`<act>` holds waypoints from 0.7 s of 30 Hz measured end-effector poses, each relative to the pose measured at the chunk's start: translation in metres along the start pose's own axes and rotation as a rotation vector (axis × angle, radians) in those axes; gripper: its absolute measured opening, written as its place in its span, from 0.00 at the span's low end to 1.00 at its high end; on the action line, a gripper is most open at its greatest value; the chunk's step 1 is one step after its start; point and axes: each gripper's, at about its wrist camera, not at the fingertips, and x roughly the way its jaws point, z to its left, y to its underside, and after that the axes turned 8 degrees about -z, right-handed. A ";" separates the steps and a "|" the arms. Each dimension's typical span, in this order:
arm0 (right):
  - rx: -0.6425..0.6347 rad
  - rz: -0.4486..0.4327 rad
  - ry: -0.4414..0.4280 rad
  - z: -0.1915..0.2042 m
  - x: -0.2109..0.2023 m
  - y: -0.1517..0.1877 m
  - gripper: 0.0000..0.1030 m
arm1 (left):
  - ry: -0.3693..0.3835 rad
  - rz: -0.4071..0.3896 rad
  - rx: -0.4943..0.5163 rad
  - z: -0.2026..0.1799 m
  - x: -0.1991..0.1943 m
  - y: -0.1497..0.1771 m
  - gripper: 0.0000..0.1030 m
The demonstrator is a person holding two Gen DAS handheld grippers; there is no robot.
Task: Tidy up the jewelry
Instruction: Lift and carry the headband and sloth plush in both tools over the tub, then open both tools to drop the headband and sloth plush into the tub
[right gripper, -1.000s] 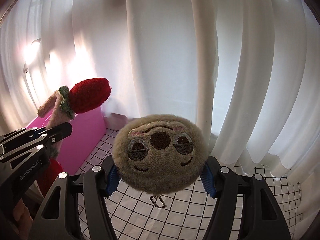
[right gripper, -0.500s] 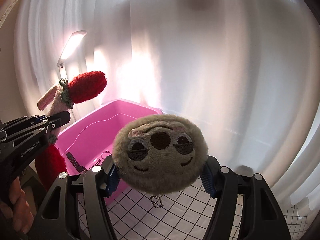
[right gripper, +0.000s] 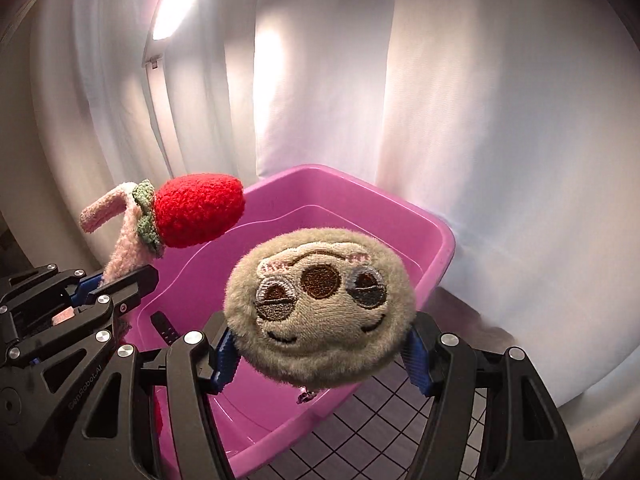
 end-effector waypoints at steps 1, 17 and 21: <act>-0.002 0.014 0.001 0.001 0.007 0.000 0.62 | -0.001 0.009 0.001 0.001 0.006 0.000 0.10; -0.008 0.123 0.093 -0.001 0.049 -0.010 0.73 | -0.065 0.020 -0.036 0.021 0.042 -0.004 0.78; 0.004 0.103 0.100 -0.003 0.045 -0.013 0.74 | -0.067 0.021 -0.047 0.023 0.043 -0.004 0.79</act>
